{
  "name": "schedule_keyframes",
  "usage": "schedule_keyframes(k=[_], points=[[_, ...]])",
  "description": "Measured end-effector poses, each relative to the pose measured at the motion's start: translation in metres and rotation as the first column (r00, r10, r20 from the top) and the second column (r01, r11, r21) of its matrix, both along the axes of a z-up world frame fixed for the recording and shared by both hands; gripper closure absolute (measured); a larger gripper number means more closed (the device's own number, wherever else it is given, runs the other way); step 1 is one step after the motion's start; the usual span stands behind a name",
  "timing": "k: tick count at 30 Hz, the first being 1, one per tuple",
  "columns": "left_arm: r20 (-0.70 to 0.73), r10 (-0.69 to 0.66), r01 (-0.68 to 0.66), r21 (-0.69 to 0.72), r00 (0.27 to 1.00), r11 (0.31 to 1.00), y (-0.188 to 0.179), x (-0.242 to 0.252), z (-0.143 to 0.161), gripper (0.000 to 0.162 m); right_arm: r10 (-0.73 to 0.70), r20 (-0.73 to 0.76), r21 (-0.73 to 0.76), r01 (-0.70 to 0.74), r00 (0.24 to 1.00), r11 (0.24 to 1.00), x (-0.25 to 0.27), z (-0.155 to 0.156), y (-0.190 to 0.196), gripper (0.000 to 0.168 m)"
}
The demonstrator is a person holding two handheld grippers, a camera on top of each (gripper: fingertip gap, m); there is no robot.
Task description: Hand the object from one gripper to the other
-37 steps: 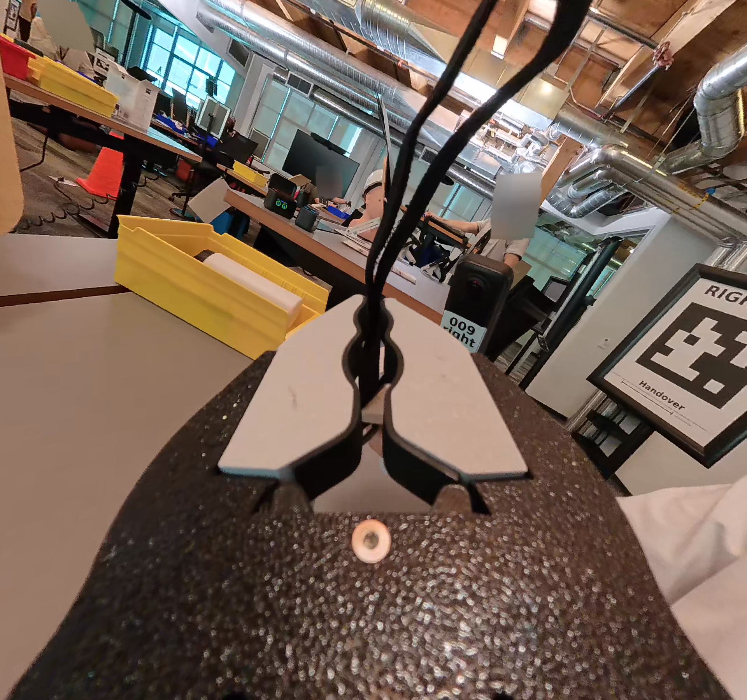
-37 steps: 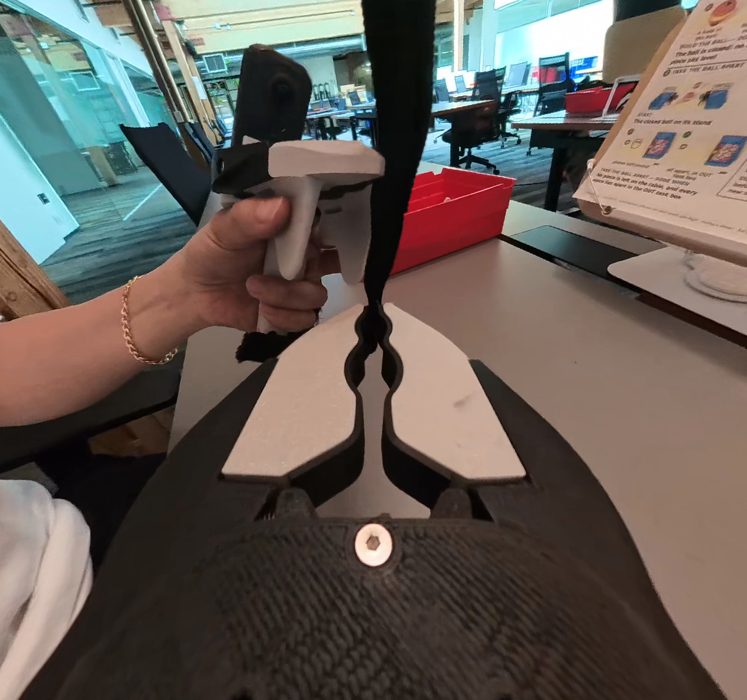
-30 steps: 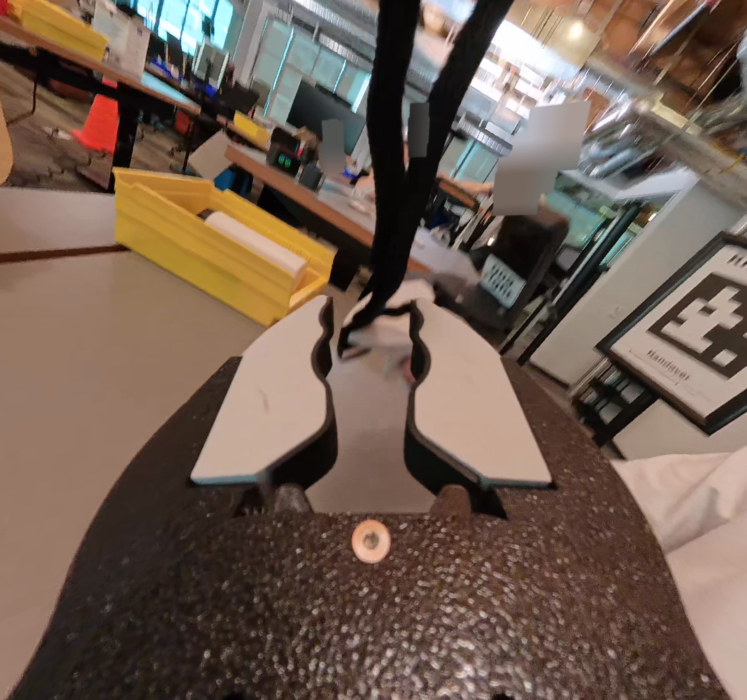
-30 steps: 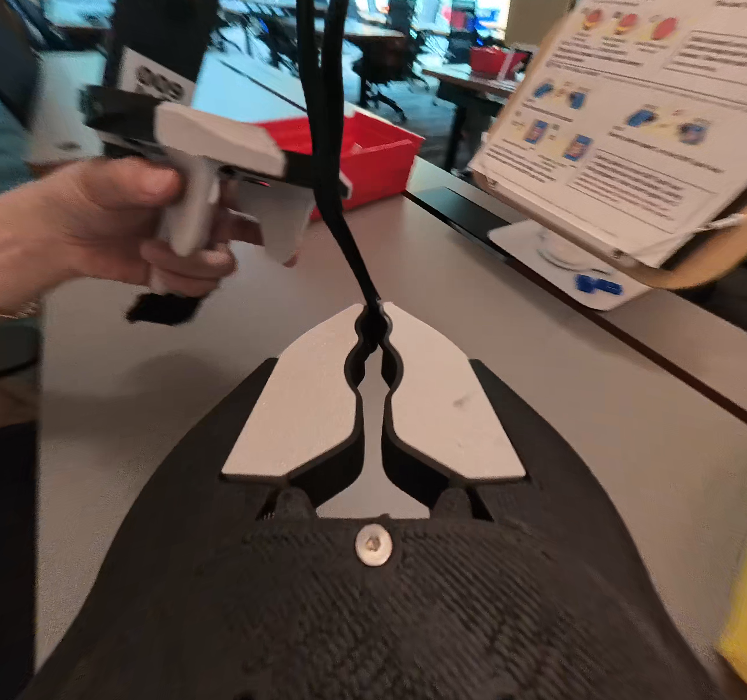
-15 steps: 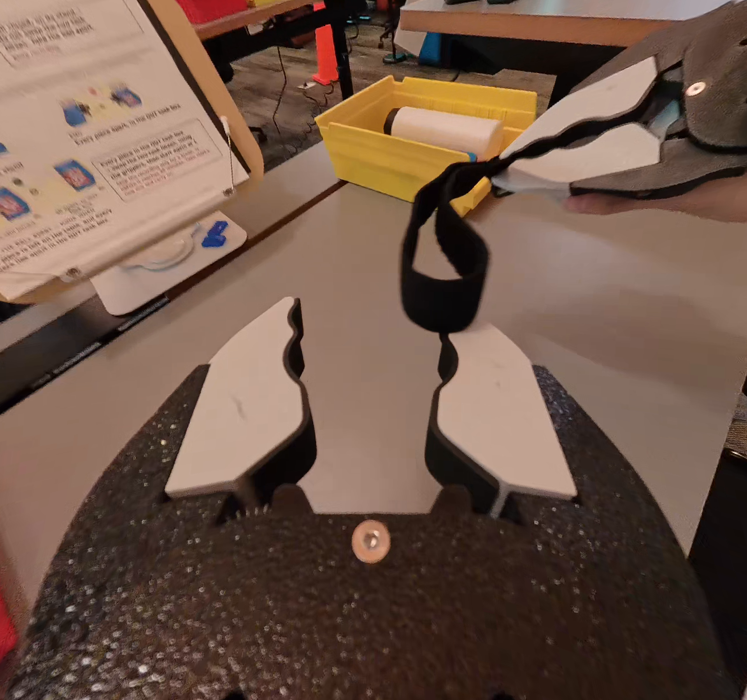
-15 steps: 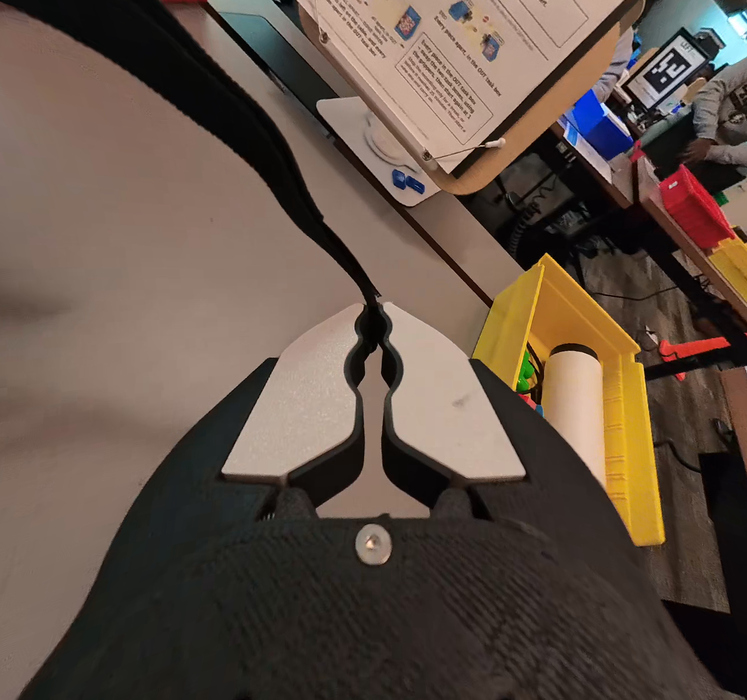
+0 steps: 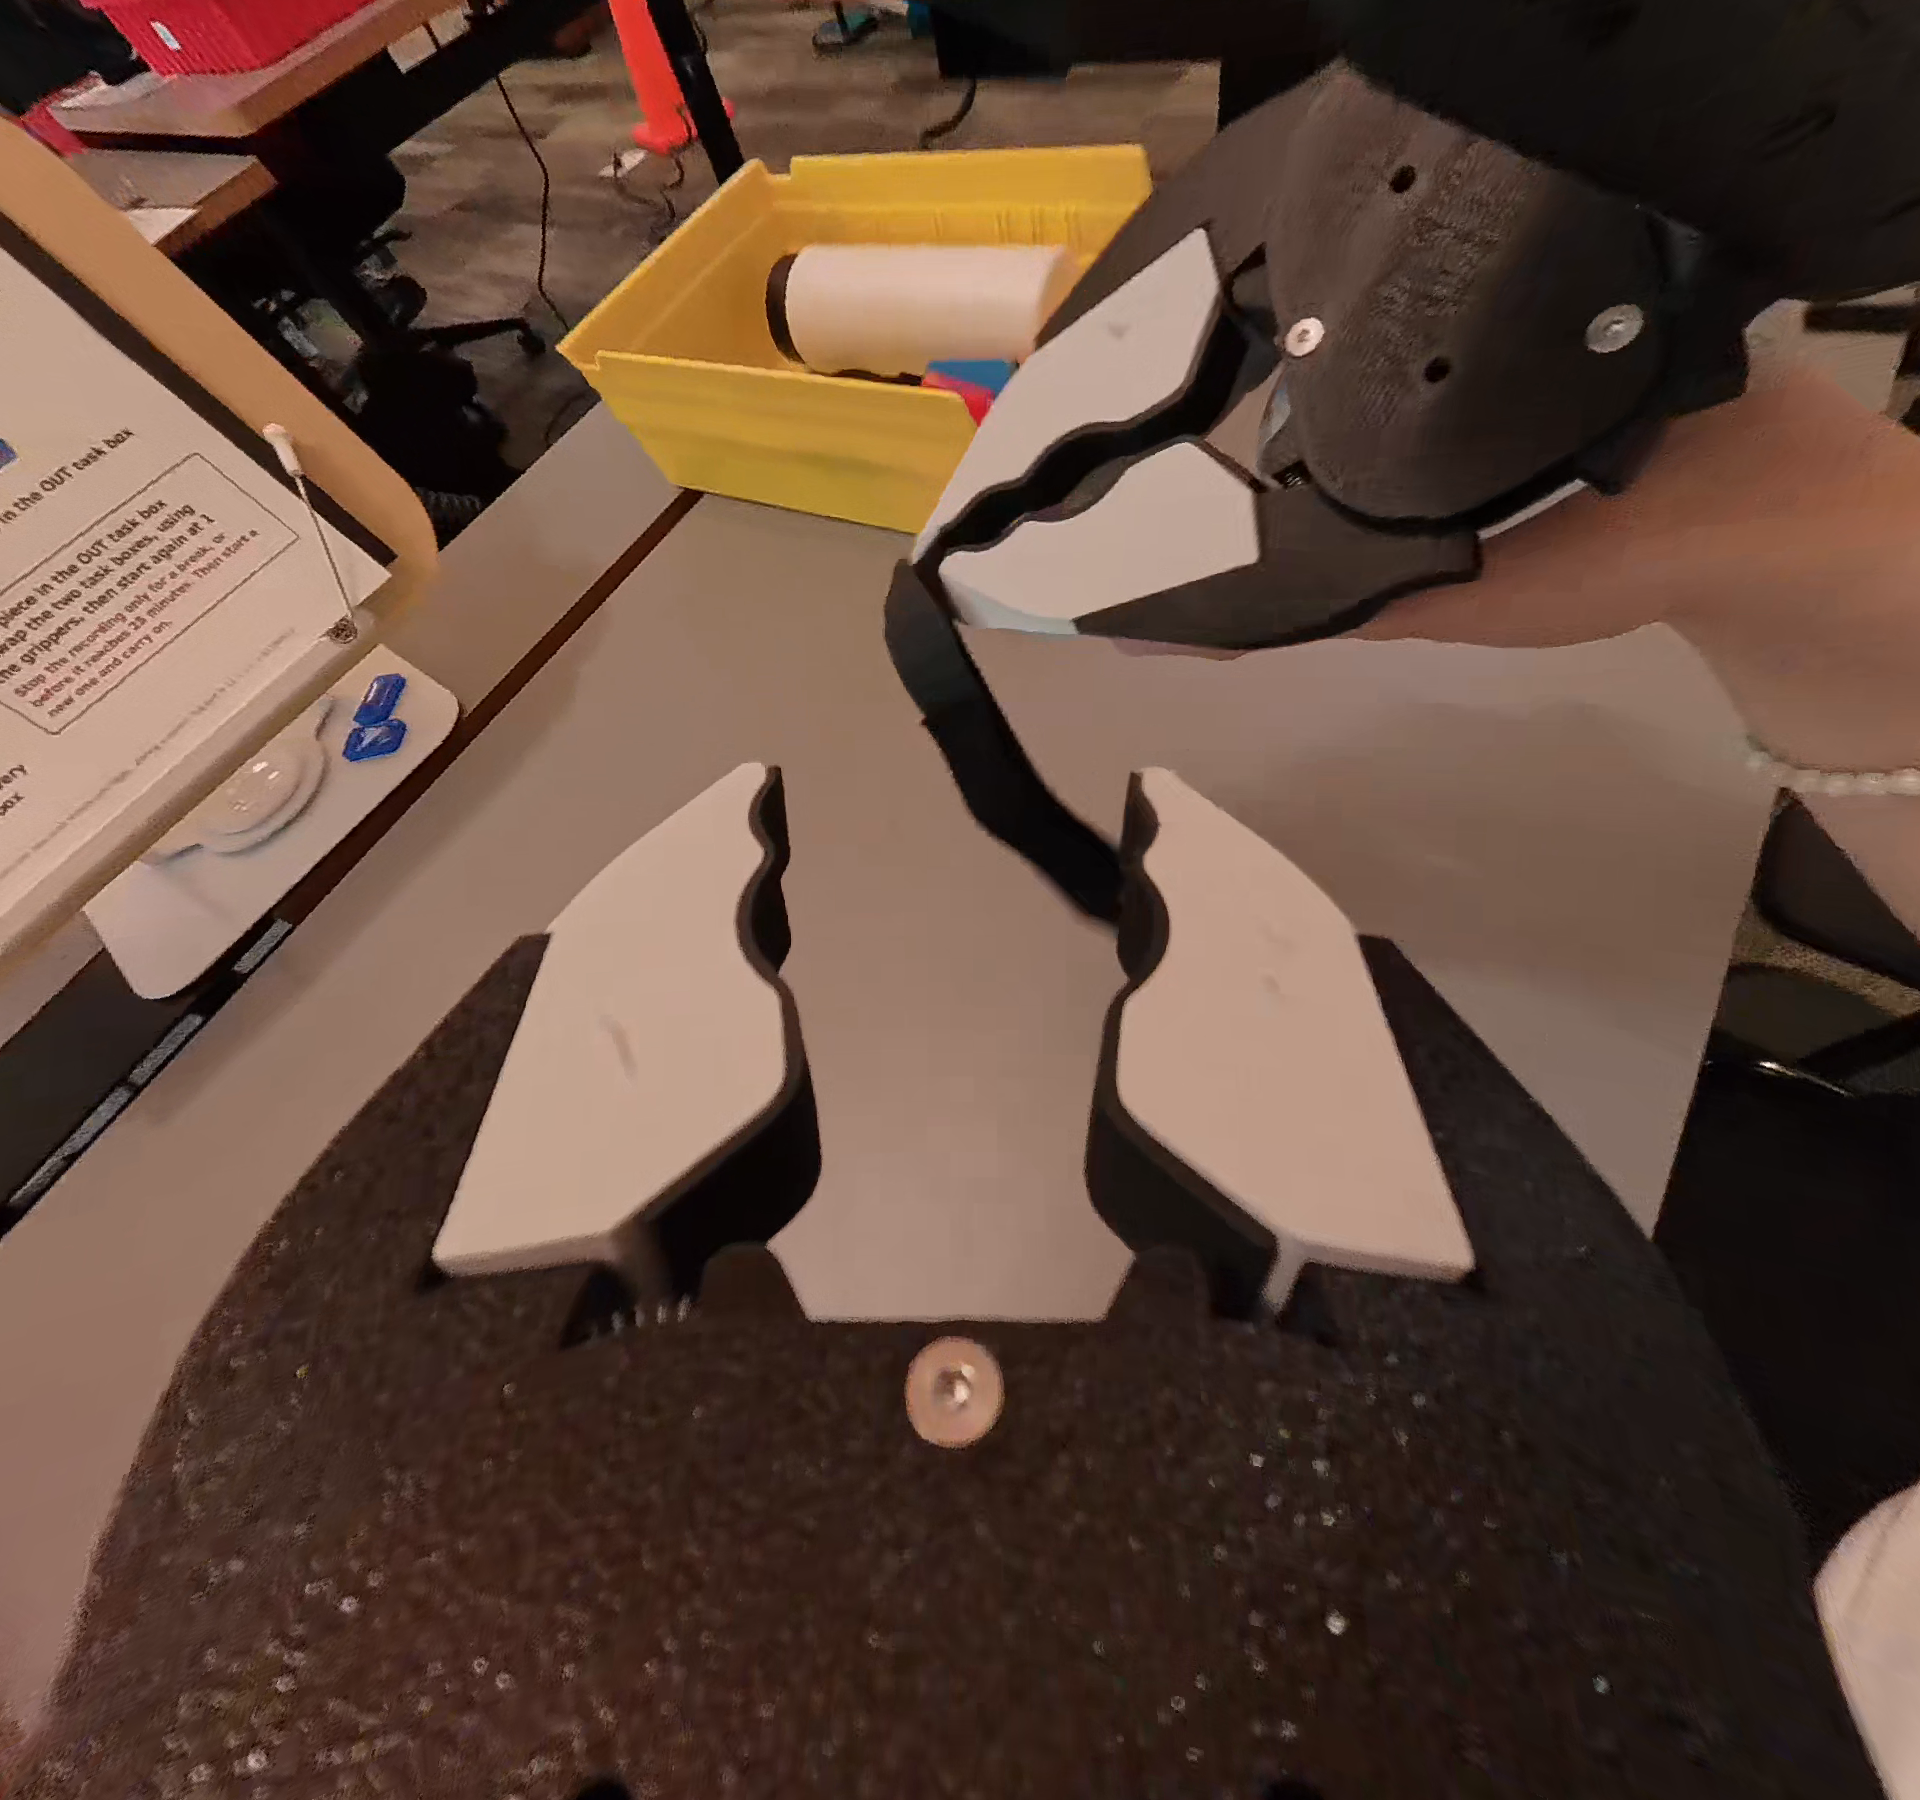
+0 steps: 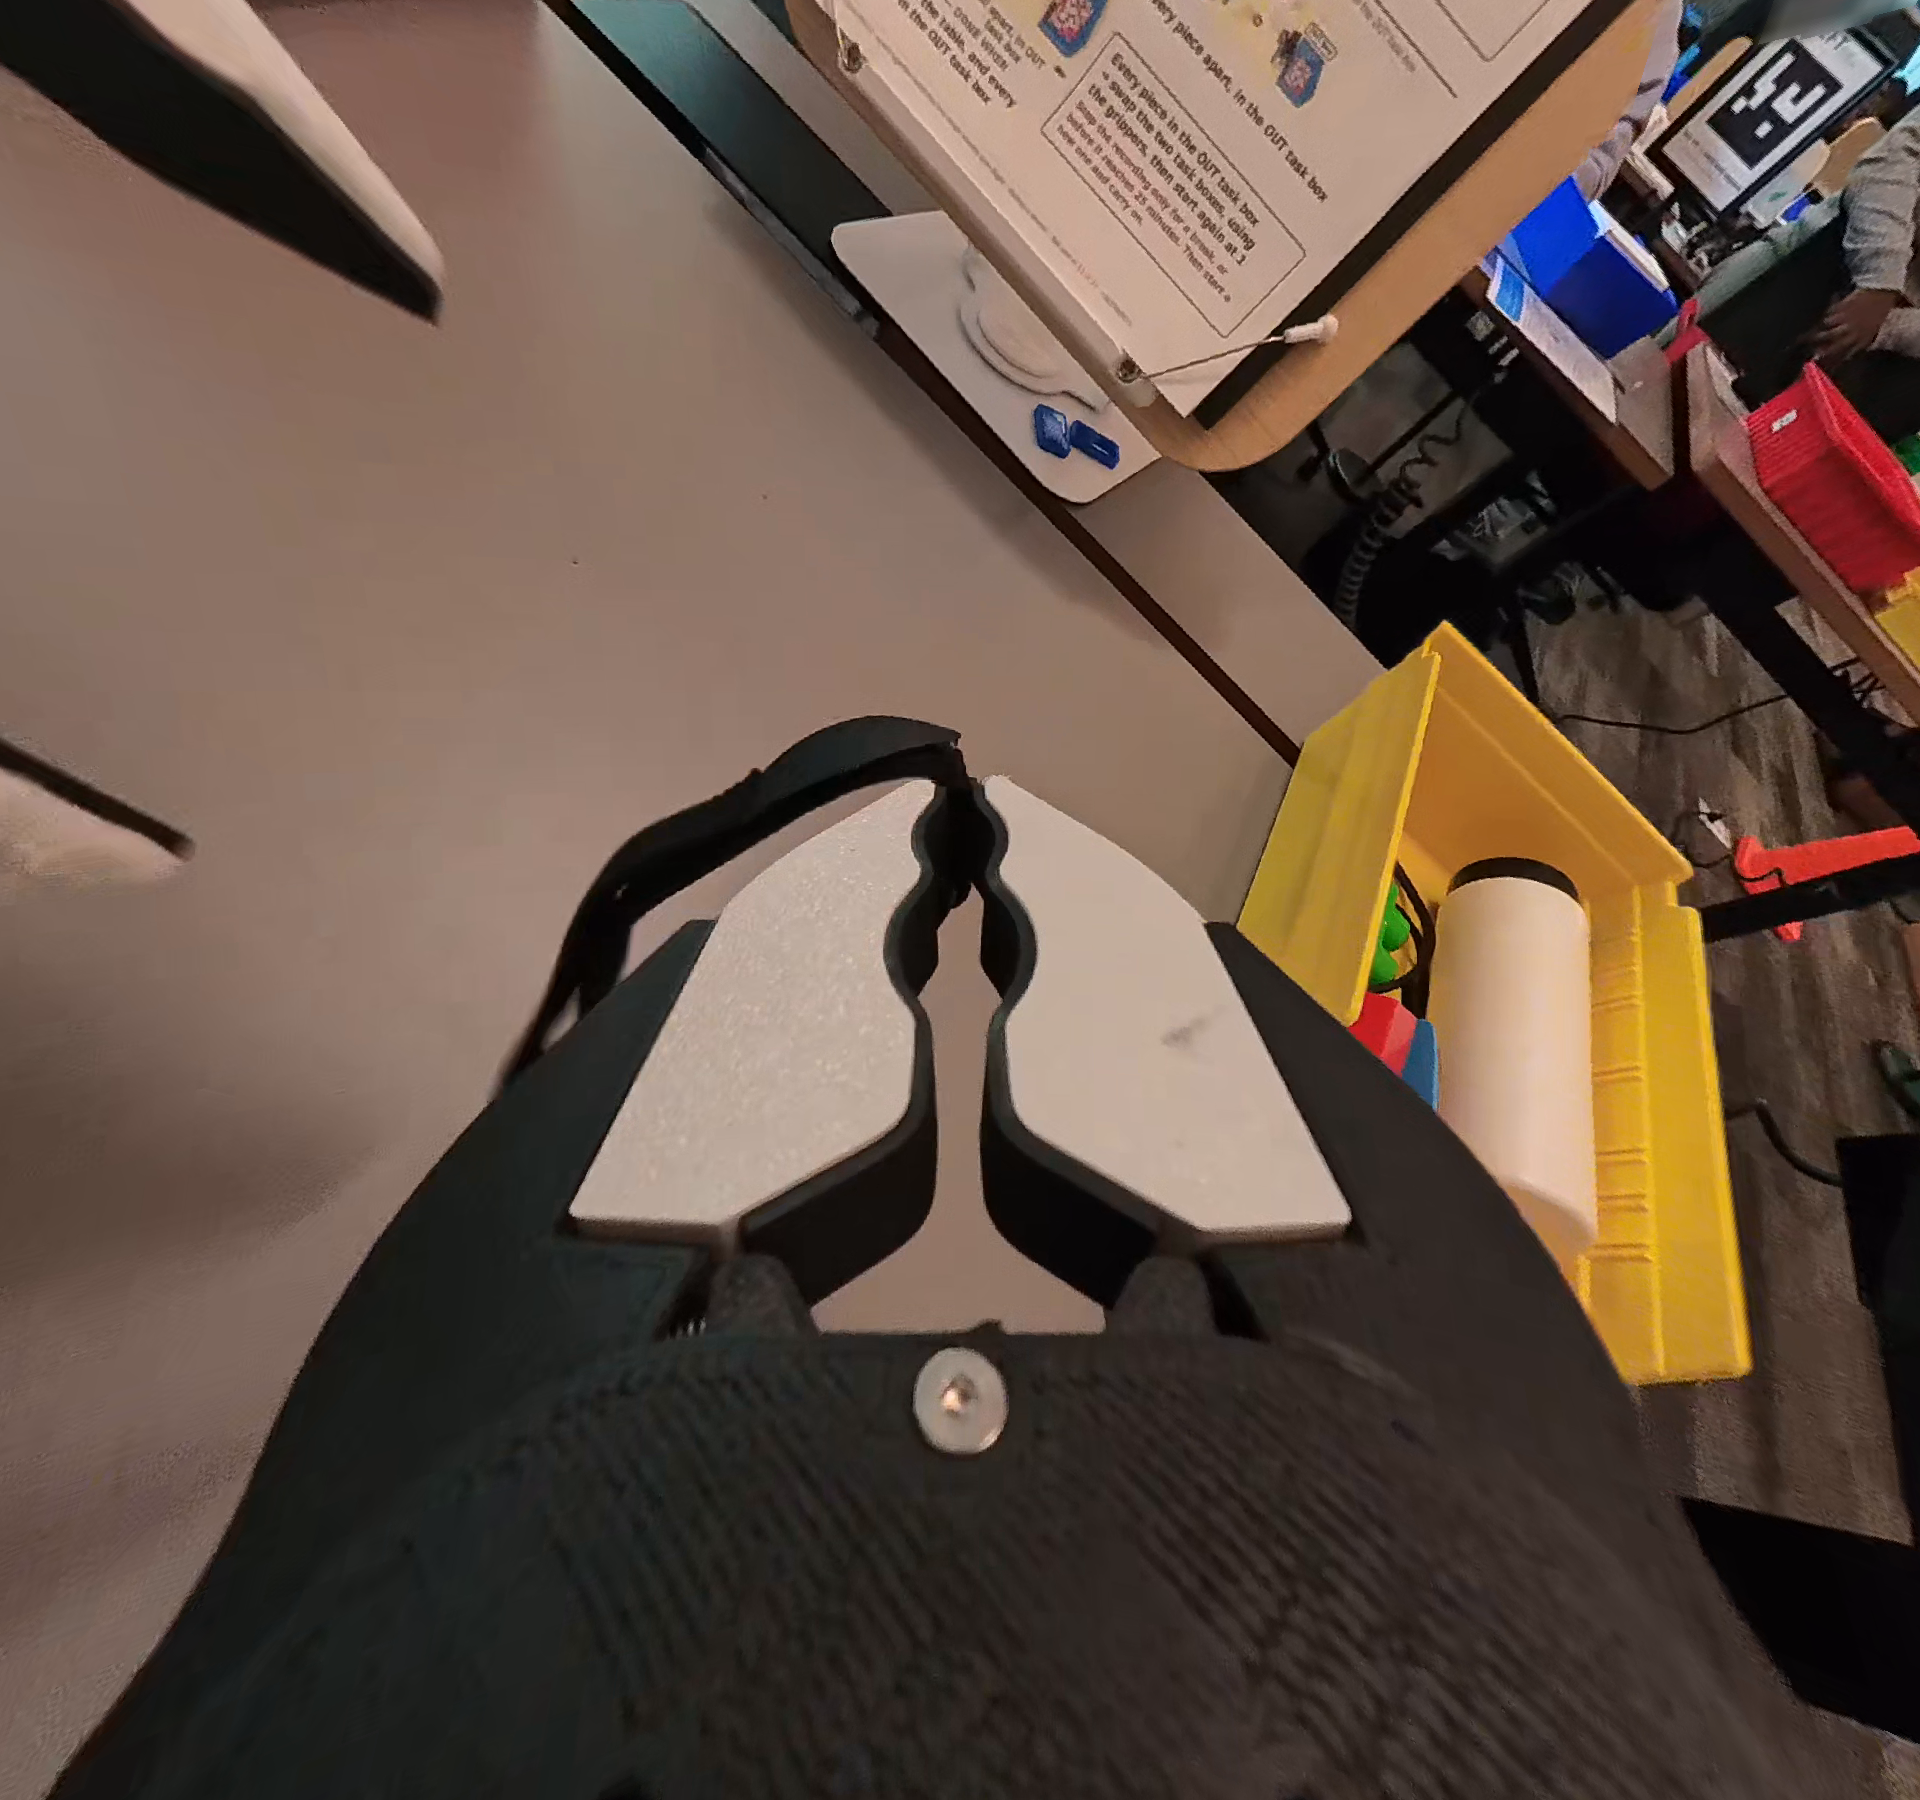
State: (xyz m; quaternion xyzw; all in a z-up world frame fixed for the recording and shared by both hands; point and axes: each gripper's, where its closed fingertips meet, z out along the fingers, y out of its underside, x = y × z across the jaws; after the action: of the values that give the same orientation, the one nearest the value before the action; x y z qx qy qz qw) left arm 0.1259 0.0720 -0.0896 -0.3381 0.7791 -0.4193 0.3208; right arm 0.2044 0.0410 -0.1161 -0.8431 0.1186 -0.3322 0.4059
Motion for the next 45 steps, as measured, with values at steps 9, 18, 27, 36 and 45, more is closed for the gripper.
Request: schedule_keyframes(k=[9,18,27,36,45], points=[[0.123,0.135,-0.162,0.243,0.983,0.956,0.001,0.032,-0.034,0.135,0.079,-0.044,0.005,-0.079,0.996,0.997,-0.026,-0.003,0.023,0.166],[0.239,0.095,-0.16,0.271,0.966,0.949,0.015,0.038,-0.032,0.159,0.122,-0.111,0.019,-0.121,0.986,0.993,-0.029,-0.012,0.029,0.166],[0.251,0.137,-0.102,-0.149,0.958,0.984,0.041,0.035,0.018,0.159,0.293,-0.024,0.357,-0.266,0.956,0.896,-0.041,0.039,0.031,0.113],[0.342,-0.138,0.357,-0.739,0.929,0.571,0.037,0.0,0.102,0.159,0.706,-0.105,0.745,-0.415,0.701,0.523,-0.096,0.058,0.068,0.108],[0.356,-0.253,0.437,-0.744,0.9,0.507,0.022,-0.008,0.089,0.159,0.766,-0.108,0.714,-0.486,0.634,0.503,-0.118,0.045,0.086,0.163]])
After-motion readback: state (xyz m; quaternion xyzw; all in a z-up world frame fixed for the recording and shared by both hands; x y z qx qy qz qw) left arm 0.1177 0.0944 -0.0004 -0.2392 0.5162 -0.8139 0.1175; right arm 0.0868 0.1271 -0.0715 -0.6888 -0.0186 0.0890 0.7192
